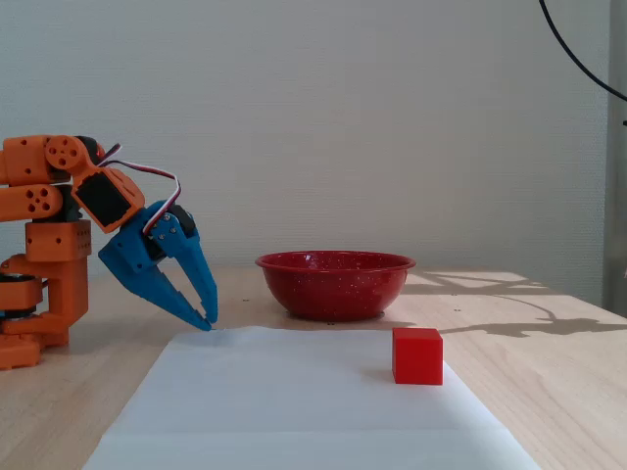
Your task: Grasp the red cube and put it in the red bowl
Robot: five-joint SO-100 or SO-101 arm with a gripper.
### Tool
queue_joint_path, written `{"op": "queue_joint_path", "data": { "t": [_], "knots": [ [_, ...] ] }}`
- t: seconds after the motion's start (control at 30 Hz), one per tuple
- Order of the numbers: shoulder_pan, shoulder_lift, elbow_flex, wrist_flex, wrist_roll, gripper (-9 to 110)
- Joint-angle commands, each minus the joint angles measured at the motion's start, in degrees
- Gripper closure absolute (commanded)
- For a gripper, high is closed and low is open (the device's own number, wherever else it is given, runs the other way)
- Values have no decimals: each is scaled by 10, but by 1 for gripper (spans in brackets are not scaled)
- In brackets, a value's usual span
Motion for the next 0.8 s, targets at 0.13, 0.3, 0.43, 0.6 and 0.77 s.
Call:
{"op": "queue_joint_path", "data": {
  "t": [0.13, 0.3, 0.43, 0.6, 0.77],
  "knots": [
    [0, -76, -132, 47, 53, 101],
    [-14, -153, -232, 96, 80, 101],
    [-30, -216, -314, 121, 105, 101],
    [-48, -306, -432, 177, 127, 101],
    [-68, -415, -571, 238, 136, 101]
  ]
}}
